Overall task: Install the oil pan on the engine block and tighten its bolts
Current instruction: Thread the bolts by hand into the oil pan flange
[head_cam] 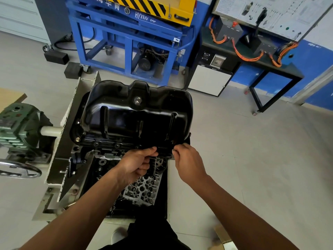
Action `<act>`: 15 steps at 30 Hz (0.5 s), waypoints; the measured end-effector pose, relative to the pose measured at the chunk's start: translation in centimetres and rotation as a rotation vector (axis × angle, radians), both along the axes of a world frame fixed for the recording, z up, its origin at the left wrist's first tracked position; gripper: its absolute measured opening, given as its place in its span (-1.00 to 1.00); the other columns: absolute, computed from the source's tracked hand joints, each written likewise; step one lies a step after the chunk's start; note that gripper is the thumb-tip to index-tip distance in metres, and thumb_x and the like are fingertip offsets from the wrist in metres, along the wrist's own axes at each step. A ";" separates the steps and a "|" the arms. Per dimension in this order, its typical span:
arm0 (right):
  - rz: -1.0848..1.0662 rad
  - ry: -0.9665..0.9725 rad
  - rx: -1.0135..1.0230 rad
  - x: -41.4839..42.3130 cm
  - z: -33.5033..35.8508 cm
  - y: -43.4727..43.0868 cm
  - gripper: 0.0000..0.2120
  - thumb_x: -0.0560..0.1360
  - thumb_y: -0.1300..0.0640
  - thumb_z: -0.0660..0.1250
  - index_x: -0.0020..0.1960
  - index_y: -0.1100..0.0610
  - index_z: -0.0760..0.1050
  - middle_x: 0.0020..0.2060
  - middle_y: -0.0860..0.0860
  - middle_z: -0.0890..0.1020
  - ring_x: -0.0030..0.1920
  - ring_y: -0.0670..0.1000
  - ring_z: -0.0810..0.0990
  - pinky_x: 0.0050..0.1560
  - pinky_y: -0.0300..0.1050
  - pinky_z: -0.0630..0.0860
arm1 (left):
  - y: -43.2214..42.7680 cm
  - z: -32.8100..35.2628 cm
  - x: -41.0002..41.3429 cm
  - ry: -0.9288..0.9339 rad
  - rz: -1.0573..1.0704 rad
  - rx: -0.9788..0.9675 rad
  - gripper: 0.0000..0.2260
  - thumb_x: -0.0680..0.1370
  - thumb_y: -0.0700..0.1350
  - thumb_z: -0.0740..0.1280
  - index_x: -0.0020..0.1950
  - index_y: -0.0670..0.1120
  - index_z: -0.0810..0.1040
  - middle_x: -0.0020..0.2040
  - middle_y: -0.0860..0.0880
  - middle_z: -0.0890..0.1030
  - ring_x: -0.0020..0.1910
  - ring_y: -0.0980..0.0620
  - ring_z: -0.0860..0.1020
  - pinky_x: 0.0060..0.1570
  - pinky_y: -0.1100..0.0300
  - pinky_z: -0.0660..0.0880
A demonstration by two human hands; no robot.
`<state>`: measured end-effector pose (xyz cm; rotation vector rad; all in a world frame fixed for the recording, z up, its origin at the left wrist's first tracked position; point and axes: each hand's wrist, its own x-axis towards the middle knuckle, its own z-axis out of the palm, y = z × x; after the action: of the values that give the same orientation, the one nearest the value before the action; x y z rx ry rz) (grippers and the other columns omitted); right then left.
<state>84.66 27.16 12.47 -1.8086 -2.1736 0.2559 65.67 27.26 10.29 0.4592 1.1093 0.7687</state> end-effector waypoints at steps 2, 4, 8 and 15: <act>-0.040 -0.012 0.036 -0.2 0.0 0.0 -0.79 0.64 0.09 0.26 -0.05 0.18 0.59 -0.12 0.05 0.58 -0.14 0.07 0.56 -0.25 -0.13 0.40 | 0.0 0.1 -0.1 0.001 0.002 -0.004 -0.74 0.58 -0.01 0.39 0.06 -0.22 0.62 -0.48 0.09 0.18 -0.57 0.17 0.14 -0.63 0.33 0.05; -0.068 -0.026 0.058 -0.4 -0.1 -0.1 -0.79 0.62 0.06 0.29 -0.07 0.17 0.59 -0.11 0.04 0.58 -0.14 0.05 0.56 -0.27 -0.15 0.41 | 0.0 0.2 -0.2 0.000 0.010 -0.008 -0.75 0.59 -0.02 0.39 0.05 -0.21 0.62 -0.47 0.08 0.18 -0.58 0.17 0.14 -0.64 0.33 0.05; -0.107 -0.005 0.061 -0.5 -0.5 -0.2 -0.74 0.61 0.03 0.31 -0.17 0.16 0.57 -0.14 0.04 0.58 -0.20 0.07 0.57 -0.30 -0.14 0.42 | -0.1 0.2 -0.7 -0.001 0.020 -0.015 -0.76 0.59 -0.02 0.38 0.04 -0.21 0.62 -0.48 0.09 0.17 -0.58 0.17 0.14 -0.65 0.33 0.05; -0.166 0.041 0.025 -0.7 -0.2 -0.1 -0.73 0.56 -0.05 0.35 -0.22 0.10 0.54 -0.24 -0.03 0.54 -0.25 0.02 0.51 -0.31 -0.15 0.41 | 0.2 -0.5 -1.4 -0.015 0.030 -0.021 -0.78 0.60 -0.02 0.37 0.01 -0.18 0.61 -0.46 0.08 0.16 -0.58 0.17 0.12 -0.66 0.33 0.05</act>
<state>83.92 27.07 12.31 -1.9390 -1.9768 0.2255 64.27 27.48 9.77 0.4191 1.1114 0.7845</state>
